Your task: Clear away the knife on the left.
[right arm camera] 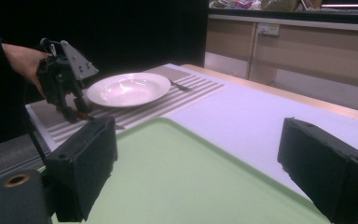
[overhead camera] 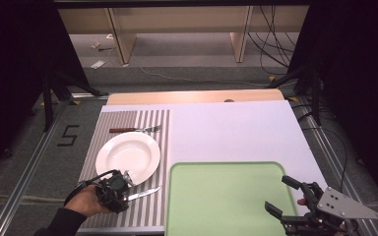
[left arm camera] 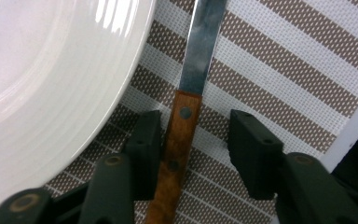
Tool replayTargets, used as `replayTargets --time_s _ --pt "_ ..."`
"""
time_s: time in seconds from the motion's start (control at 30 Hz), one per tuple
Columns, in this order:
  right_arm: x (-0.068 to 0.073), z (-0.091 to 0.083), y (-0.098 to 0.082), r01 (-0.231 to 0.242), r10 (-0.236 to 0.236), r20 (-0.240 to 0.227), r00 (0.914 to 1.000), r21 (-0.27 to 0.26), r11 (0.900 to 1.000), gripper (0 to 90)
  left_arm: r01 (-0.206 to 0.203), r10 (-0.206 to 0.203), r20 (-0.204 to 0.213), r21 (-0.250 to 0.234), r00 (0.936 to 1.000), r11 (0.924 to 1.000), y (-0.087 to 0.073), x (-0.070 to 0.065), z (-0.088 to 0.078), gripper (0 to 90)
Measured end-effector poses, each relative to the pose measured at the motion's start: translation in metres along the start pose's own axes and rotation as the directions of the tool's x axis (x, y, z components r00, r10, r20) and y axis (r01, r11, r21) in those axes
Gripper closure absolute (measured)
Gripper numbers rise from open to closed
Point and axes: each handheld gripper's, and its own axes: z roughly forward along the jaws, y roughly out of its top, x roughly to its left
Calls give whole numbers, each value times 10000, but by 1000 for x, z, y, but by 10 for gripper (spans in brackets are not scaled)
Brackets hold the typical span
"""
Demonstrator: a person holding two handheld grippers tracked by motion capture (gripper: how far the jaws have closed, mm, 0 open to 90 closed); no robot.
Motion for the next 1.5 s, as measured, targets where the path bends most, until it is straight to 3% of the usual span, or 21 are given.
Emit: replayTargets --time_s 0.2,0.3,0.43,0.67,0.8,0.83,0.87,0.9,0.93,0.97,1.0,1.03,1.1,1.2,1.23,1.27,1.3,1.37,1.43,1.47,1.5 --pt "0 0 0 46 -46 -9 10000 -5 10000 129 285 -289 111 328 9995 9991 5 5 0 750" --pt "0 0 0 35 -35 30 10000 25 10000 131 -140 139 21 541 9999 9984 7 3 0 765" --pt "-1 -1 0 29 -29 49 10000 16 10000 131 -29 21 183 452 9998 9990 7 4 -1 767" --pt "0 0 0 36 -36 27 10000 41 10000 131 467 -457 563 -173 9974 9988 4 1 -11 770" --pt "0 0 0 48 -48 41 10000 29 10000 132 764 -694 831 -838 9941 9936 2 1 -21 770" --pt "0 0 0 39 -40 34 10000 48 10000 132 1011 -849 1189 -1382 9893 9852 2 -1 -27 770" --pt "0 0 0 39 -40 34 10000 48 10000 132 1011 -849 1189 -1382 9893 9852 2 -1 -27 769" --pt "0 0 0 33 -34 21 10000 46 10000 132 1255 -944 1554 -2044 9833 9708 4 -4 -33 770" --pt "0 0 0 59 -59 4 10000 77 10000 132 1321 -947 1675 -2286 9813 9645 5 -5 -35 769" --pt "0 0 0 62 -62 2 10000 79 9999 132 1321 -947 1675 -2286 9813 9645 5 -5 -35 769" --pt "0 0 0 62 -62 2 10000 79 9999 132 1404 -931 1880 -2571 9778 9561 6 -7 -36 769" --pt "0 0 0 55 -55 0 10000 81 10000 132 1541 -878 2180 -3091 9720 9384 12 -11 -39 769" --pt "0 0 0 32 -32 13 10000 42 10000 132 1560 -706 2431 -3531 9674 9225 19 -15 -40 769" --pt "0 -1 0 65 -65 12 10000 27 10000 132 1755 -546 2832 -4221 9575 8894 31 -20 -40 769" --pt "0 -1 0 50 -50 11 10000 17 10000 132 1886 -577 2982 -4320 9528 8819 35 -22 -40 769" --pt "0 -1 0 44 -44 13 10000 5 10000 132 1886 -577 2982 -4320 9528 8819 35 -22 -40 769" --pt "0 -1 0 49 -49 13 10000 18 10000 132 2050 -688 3046 -4420 9500 8733 43 -26 -42 769" --pt "0 0 0 53 -53 6 10000 7 10000 132 1962 -555 3081 -4475 9497 8725 50 -30 -42 769" --pt "0 0 0 43 -43 7 10000 2 10000 132 2054 -584 3131 -4611 9479 8632 56 -34 -42 769" --pt "0 0 0 43 -43 7 10000 2 10000 132 2054 -584 3131 -4611 9479 8632 56 -34 -42 769" --pt "0 0 0 44 -44 6 10000 -1 10000 132 2085 -546 3184 -4729 9464 8561 61 -37 -42 769"
